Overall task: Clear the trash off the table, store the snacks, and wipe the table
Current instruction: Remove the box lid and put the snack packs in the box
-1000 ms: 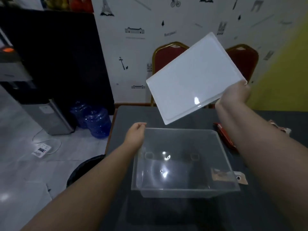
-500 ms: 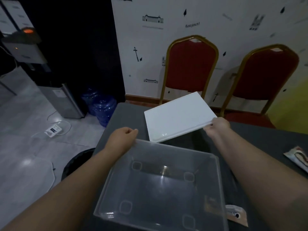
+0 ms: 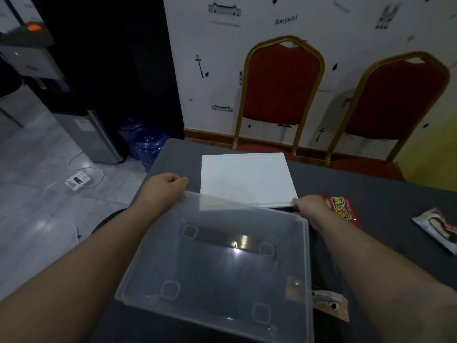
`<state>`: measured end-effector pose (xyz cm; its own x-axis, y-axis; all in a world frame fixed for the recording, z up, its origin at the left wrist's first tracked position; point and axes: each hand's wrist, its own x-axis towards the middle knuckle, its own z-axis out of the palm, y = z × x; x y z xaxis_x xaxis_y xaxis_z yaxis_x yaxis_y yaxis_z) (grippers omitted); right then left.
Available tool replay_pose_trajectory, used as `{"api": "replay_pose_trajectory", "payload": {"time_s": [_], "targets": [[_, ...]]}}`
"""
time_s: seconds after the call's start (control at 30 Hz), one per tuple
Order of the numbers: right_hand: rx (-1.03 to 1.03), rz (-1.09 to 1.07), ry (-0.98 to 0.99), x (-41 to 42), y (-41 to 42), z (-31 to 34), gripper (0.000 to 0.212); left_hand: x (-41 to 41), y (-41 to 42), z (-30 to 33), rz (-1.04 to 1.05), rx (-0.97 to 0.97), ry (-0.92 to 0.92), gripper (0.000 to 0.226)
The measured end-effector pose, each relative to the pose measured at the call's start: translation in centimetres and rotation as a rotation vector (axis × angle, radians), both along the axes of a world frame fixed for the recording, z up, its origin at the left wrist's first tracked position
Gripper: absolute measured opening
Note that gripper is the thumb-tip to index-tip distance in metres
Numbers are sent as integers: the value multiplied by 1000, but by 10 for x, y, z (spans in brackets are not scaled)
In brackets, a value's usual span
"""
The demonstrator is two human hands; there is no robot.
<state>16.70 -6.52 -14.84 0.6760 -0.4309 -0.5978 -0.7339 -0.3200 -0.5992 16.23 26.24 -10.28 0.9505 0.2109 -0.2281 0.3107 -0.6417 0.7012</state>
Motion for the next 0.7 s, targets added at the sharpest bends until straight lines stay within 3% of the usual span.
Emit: {"api": "replay_pose_trajectory", "payload": {"time_s": [0.2, 0.43, 0.5, 0.7], "targets": [[-258, 324, 16, -14, 1, -8, 28, -2, 1, -1, 11, -7, -17, 22], [86, -28, -220, -49, 1, 12, 9, -10, -1, 8, -42, 82, -74, 28], [141, -133, -302, -62, 3, 21, 15, -12, -2, 13, -83, 138, -80, 26], [63, -245, -486, -94, 5, 57, 21, -22, -35, 38, -348, 281, -269, 33]]}}
